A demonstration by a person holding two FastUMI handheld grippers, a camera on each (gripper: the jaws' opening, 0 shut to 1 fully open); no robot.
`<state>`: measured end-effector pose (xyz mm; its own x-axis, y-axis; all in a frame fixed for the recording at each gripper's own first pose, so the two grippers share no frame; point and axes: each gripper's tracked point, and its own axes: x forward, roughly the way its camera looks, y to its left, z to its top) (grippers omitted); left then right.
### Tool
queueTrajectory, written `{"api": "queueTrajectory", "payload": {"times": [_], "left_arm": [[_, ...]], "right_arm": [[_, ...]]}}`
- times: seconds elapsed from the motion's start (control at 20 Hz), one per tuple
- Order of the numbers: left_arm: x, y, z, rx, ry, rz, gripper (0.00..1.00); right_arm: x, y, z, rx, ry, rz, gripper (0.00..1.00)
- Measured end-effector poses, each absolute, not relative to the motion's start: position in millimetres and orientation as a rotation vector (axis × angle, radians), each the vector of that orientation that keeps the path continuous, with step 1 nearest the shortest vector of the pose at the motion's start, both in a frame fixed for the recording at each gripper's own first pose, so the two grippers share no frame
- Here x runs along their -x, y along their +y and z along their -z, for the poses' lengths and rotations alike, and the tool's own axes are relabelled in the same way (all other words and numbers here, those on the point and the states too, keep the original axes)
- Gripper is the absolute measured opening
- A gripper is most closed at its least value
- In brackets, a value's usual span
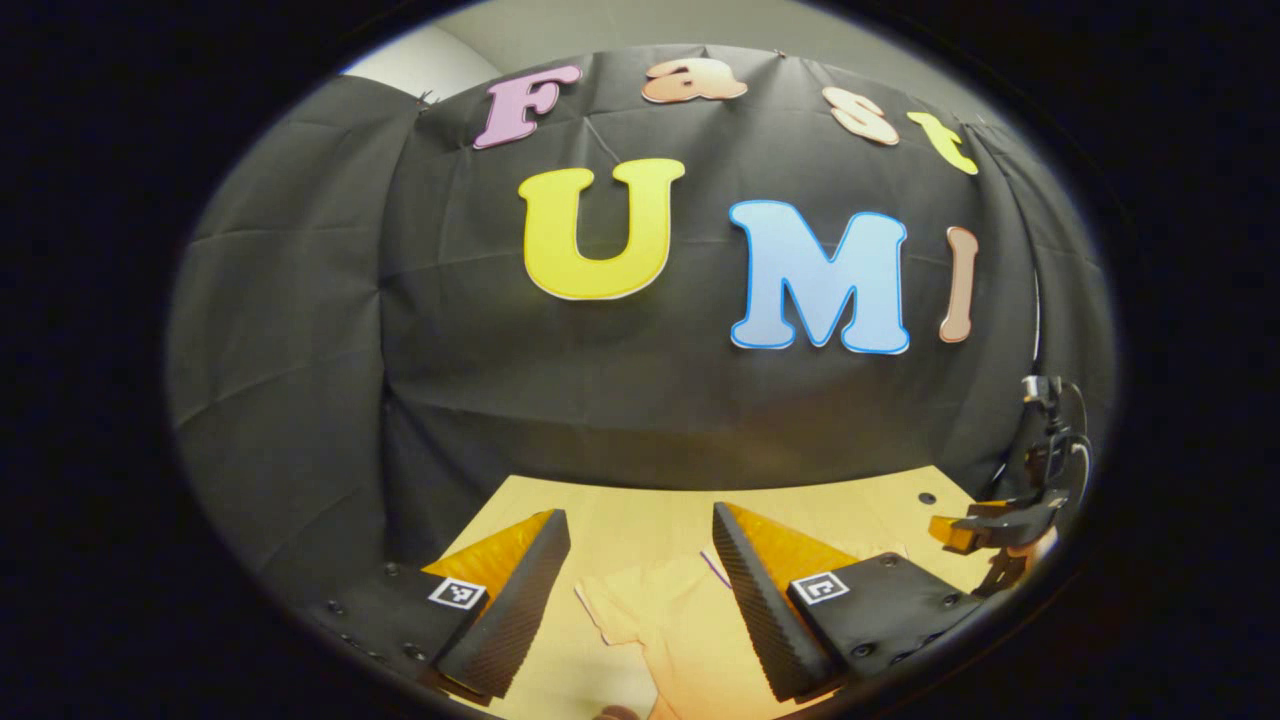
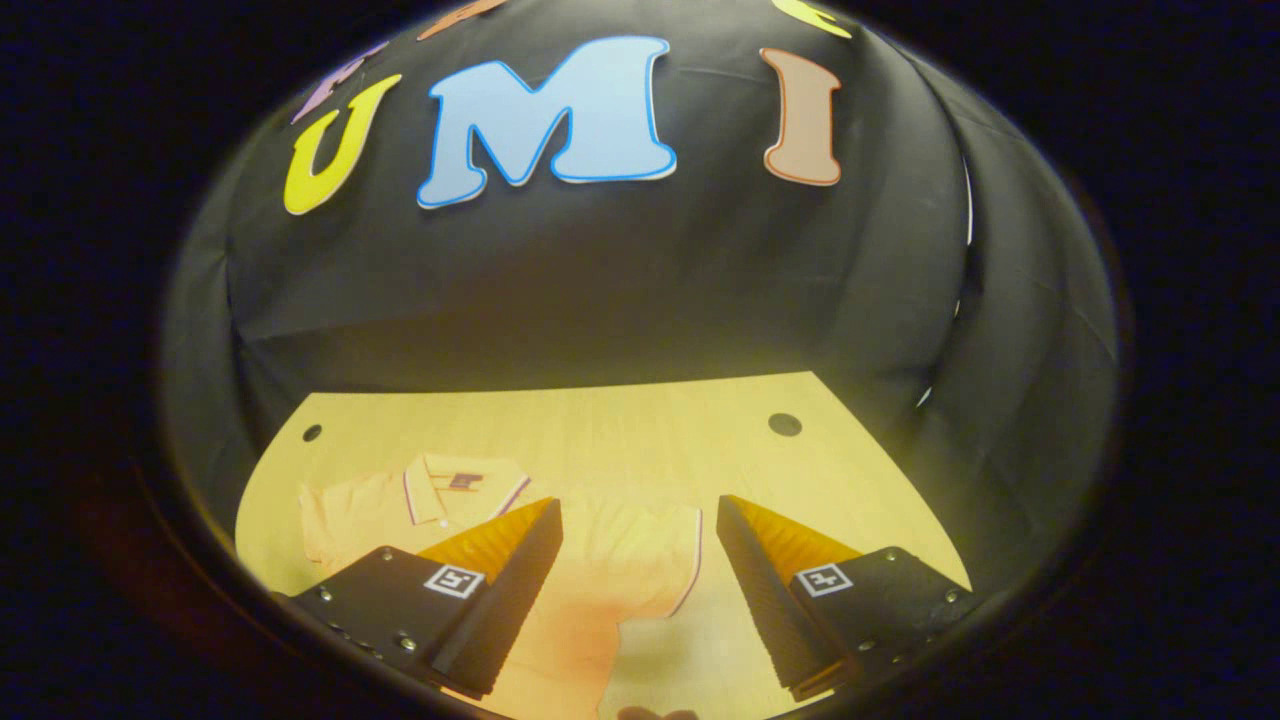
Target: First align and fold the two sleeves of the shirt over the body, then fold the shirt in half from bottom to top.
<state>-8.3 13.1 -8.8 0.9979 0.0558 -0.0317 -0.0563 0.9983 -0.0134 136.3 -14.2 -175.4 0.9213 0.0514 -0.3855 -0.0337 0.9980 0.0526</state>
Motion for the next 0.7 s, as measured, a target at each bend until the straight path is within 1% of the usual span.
{"api": "queueTrajectory", "payload": {"times": [0.15,0.3,0.4,0.7], "left_arm": [[9.3,17.5,12.5,0.021,0.042,-0.073,0.95],[8.7,20.5,13.7,0.014,0.049,-0.087,0.94],[6.8,21.3,14.3,0.007,0.052,-0.094,0.94],[1.4,21.2,15.7,-0.007,0.064,-0.108,0.94]], "right_arm": [[-152.1,-17.9,211.6,-0.032,0.463,-0.044,0.99],[-168.1,-19.5,248.0,-0.042,0.541,-0.044,0.98],[-176.8,-22.7,270.0,-0.037,0.592,-0.034,0.98],[-194.6,-28.2,313.2,-0.060,0.699,-0.021,0.98]]}}
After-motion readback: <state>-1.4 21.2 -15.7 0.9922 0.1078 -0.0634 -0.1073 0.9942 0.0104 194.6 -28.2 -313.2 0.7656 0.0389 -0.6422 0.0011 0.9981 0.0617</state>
